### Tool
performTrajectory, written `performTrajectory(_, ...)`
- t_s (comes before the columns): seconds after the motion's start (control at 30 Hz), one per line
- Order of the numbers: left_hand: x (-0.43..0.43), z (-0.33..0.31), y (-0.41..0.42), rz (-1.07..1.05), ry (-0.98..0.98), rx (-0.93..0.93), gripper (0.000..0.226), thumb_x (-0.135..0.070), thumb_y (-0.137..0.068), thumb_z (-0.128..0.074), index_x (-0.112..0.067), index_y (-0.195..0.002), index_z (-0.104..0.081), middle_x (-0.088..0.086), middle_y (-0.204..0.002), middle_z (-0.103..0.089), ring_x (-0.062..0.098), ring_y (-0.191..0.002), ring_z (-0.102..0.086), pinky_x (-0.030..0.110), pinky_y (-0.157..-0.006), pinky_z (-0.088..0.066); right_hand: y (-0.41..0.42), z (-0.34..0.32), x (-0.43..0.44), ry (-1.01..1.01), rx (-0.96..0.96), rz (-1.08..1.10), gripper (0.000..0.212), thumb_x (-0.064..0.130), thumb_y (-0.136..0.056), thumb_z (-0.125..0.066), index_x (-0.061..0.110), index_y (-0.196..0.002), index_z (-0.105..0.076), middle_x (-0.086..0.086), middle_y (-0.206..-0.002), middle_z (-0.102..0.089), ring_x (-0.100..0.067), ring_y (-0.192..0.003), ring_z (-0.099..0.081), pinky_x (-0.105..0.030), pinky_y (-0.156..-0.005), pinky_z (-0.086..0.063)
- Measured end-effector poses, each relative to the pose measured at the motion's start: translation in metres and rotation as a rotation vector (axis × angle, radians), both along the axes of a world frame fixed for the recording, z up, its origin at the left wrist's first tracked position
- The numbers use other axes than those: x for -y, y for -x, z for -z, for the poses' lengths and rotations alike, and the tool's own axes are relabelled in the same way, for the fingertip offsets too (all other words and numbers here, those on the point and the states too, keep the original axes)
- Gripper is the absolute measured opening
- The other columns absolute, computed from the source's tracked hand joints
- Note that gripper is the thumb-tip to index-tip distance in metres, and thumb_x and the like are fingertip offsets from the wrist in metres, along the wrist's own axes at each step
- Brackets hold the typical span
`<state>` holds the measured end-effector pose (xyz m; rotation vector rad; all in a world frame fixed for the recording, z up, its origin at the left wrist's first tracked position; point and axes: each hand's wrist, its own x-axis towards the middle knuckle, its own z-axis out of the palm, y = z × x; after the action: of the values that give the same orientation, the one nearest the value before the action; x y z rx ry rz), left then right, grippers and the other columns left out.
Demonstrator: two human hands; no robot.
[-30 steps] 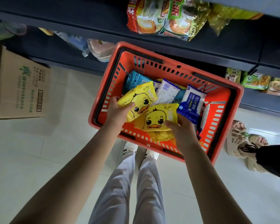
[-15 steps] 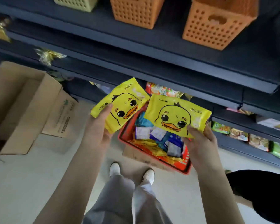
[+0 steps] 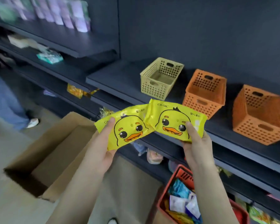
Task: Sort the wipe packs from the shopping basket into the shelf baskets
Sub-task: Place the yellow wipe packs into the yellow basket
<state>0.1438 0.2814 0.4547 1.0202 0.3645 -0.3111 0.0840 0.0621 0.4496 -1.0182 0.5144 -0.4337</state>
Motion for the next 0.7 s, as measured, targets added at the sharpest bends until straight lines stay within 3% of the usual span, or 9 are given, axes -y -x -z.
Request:
performTrajectory(0.17, -0.013, -0.015, -0.043, 0.051, -0.054, 0.121, 0.03, -0.027, -0.089, -0.064, -0.015, -0.117, -0.065, 0.007, -0.106, -0.074, 0.025, -0.098, -0.071, 0.041, -0.089, -0.054, -0.033, -0.016, -0.016, 0.004, 0.002, 0.006, 0.017, 0.008, -0.091, -0.06, 0.019, -0.104, -0.061, -0.001, -0.102, -0.075, -0.015, -0.092, -0.072, -0.036, -0.084, -0.052)
performTrajectory(0.27, -0.005, -0.018, -0.076, 0.09, -0.096, 0.175, 0.022, -0.025, -0.091, -0.063, -0.016, -0.111, -0.067, 0.006, -0.103, -0.075, 0.024, -0.094, -0.072, 0.034, -0.076, -0.056, -0.059, -0.022, -0.006, -0.002, 0.005, 0.011, 0.018, 0.016, -0.092, -0.06, 0.02, -0.11, -0.061, -0.002, -0.109, -0.073, -0.018, -0.099, -0.07, -0.038, -0.089, -0.05)
performTrajectory(0.33, 0.007, -0.02, -0.103, 0.112, -0.123, 0.19, 0.019, -0.025, -0.091, -0.063, -0.017, -0.108, -0.068, 0.006, -0.101, -0.075, 0.024, -0.092, -0.072, 0.032, -0.071, -0.056, -0.081, -0.024, 0.004, 0.001, -0.005, 0.047, 0.017, 0.02, -0.093, -0.059, 0.021, -0.11, -0.061, -0.002, -0.107, -0.074, -0.018, -0.095, -0.071, -0.037, -0.084, -0.053)
performTrajectory(0.47, 0.039, -0.019, -0.172, 0.129, -0.203, 0.192, 0.021, -0.028, -0.088, -0.067, -0.017, -0.107, -0.068, 0.004, -0.098, -0.076, 0.023, -0.09, -0.073, 0.032, -0.073, -0.055, -0.137, -0.023, 0.036, 0.027, -0.016, 0.124, 0.017, 0.022, -0.094, -0.059, 0.021, -0.11, -0.062, 0.0, -0.103, -0.075, -0.017, -0.091, -0.072, -0.032, -0.076, -0.056)
performTrajectory(0.57, 0.064, -0.016, -0.237, 0.102, -0.257, 0.204, 0.017, -0.029, -0.087, -0.068, -0.02, -0.102, -0.069, 0.001, -0.096, -0.076, 0.02, -0.087, -0.073, 0.03, -0.07, -0.054, -0.187, -0.025, 0.076, 0.099, -0.062, 0.187, 0.013, 0.024, -0.093, -0.061, 0.024, -0.106, -0.063, 0.002, -0.1, -0.075, -0.015, -0.089, -0.073, -0.031, -0.077, -0.055)
performTrajectory(0.67, 0.086, -0.015, -0.303, 0.06, -0.287, 0.19, 0.014, -0.03, -0.087, -0.069, -0.023, -0.099, -0.068, 0.0, -0.097, -0.075, 0.015, -0.082, -0.072, 0.028, -0.065, -0.053, -0.241, -0.033, 0.116, 0.222, -0.113, 0.194, 0.009, 0.028, -0.093, -0.061, 0.023, -0.1, -0.062, 0.009, -0.092, -0.073, -0.003, -0.078, -0.071, -0.02, -0.069, -0.051)
performTrajectory(0.7, 0.093, -0.016, -0.322, 0.056, -0.287, 0.183, 0.013, -0.03, -0.088, -0.069, -0.023, -0.099, -0.067, 0.0, -0.097, -0.075, 0.015, -0.081, -0.072, 0.028, -0.066, -0.053, -0.26, -0.035, 0.127, 0.275, -0.15, 0.195, 0.009, 0.03, -0.092, -0.062, 0.023, -0.098, -0.061, 0.014, -0.089, -0.069, 0.0, -0.075, -0.067, -0.021, -0.073, -0.047)
